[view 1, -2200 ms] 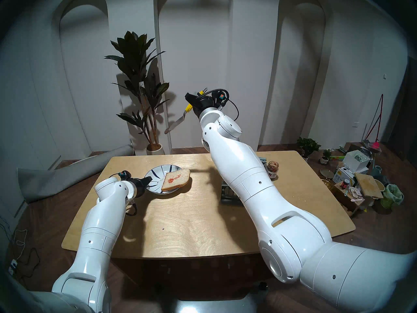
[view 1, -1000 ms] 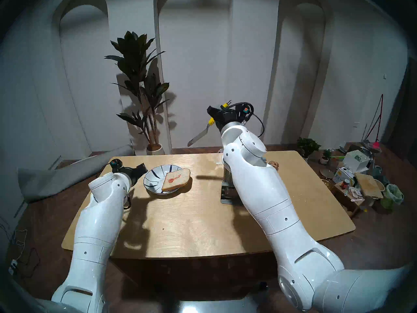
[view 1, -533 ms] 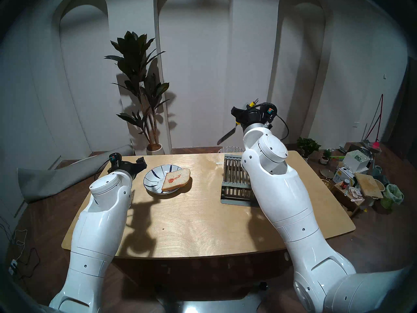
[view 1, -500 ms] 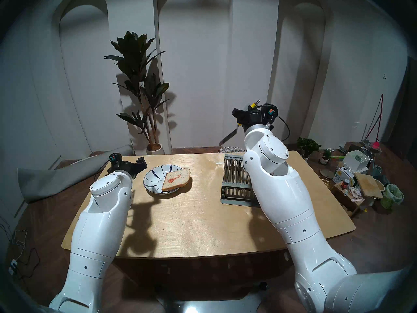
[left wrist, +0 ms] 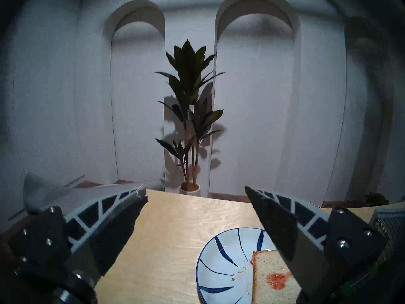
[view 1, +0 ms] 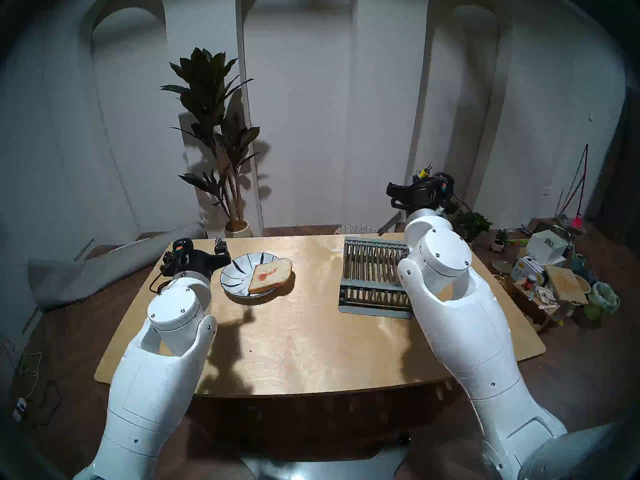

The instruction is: Spread jam over the slice of bread with the knife

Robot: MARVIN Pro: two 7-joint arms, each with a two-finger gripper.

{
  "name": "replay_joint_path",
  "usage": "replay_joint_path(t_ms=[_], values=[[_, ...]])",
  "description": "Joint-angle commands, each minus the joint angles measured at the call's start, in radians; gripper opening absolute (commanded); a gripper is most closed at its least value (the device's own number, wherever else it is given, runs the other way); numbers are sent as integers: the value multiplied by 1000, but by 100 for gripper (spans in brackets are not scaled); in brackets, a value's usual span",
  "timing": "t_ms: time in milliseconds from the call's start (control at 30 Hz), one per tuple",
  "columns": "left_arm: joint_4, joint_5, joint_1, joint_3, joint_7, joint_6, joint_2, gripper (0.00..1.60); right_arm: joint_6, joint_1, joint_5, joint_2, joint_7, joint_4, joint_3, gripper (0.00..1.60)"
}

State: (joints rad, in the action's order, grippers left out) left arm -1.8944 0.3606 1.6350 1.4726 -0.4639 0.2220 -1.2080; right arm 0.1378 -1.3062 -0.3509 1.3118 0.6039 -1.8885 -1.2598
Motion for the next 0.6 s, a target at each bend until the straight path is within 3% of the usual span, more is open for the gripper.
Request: replay_joint_path(t_ms=[0, 267, 400, 467, 533, 567], values=[[-42, -111, 50, -41, -24, -117, 23, 160, -54, -118, 63, -73, 21, -86, 18, 0], [15, -239, 63, -94, -54, -246, 46, 160, -187, -226, 109, -79, 71, -75, 50, 0], [67, -310, 34, -113, -71, -298, 55, 160, -237, -225, 142, -64, 87, -47, 63, 0], [110, -358, 13, -128, -87, -366, 57, 160, -302, -217, 161, -59, 93, -23, 69, 0], [110, -367, 5, -130, -92, -339, 54, 160, -275, -213, 157, -52, 89, -23, 65, 0], [128, -381, -1, -135, -98, -378, 53, 160, -313, -211, 164, -51, 92, -6, 68, 0]])
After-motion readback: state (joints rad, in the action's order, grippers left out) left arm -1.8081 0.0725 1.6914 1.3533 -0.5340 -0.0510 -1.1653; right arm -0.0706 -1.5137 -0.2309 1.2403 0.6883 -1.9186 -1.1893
